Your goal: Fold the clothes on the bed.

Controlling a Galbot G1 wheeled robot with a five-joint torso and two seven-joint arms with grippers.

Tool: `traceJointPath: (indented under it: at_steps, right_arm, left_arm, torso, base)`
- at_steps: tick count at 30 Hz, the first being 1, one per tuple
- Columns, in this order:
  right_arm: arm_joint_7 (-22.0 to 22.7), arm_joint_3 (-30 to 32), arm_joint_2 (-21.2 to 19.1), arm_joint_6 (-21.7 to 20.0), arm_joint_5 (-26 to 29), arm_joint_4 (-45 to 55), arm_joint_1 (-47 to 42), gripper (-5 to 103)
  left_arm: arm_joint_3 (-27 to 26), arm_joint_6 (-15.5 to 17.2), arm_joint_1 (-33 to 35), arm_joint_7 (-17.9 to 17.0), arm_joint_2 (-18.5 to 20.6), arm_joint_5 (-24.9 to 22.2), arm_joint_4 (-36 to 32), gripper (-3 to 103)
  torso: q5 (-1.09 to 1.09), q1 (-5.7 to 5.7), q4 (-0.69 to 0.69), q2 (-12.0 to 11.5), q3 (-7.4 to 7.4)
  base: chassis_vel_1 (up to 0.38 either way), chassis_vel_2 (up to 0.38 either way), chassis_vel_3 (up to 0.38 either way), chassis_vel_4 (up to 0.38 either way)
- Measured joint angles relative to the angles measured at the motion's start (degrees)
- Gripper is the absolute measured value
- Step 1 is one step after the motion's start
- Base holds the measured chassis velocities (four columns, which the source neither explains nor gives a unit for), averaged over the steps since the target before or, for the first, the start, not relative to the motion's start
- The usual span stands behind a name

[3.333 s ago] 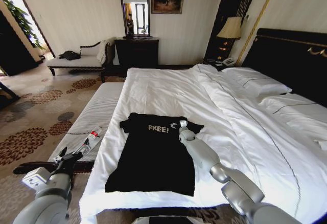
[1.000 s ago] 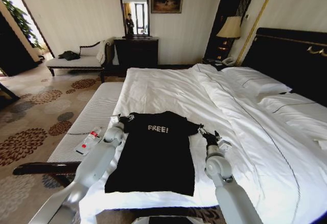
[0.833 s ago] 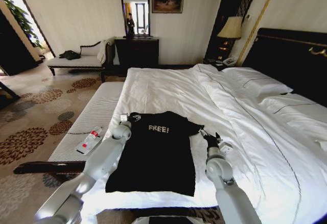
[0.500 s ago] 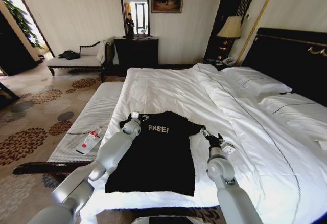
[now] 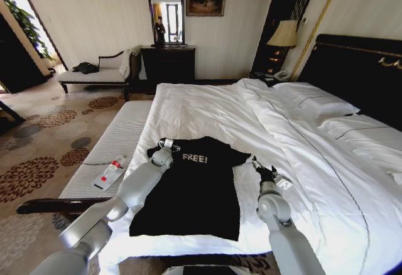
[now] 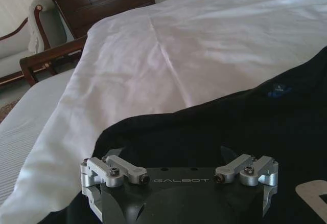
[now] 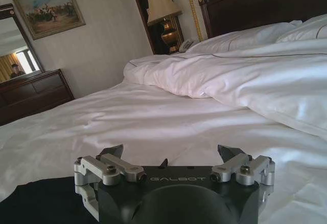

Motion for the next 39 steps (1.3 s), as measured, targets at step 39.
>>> traceJointPath:
  at_steps: [39]
  right_arm:
    - [0.3,1.0,0.2,1.6,-1.0,-0.4,-3.5,100]
  left_arm:
    - [-34.8,-10.2,24.3,-2.9,9.0,-20.7,-22.2,100]
  torso:
    - [-0.02,-0.01,-0.03,0.0,-0.02]
  base:
    - [0.000,0.000,0.000,0.000]
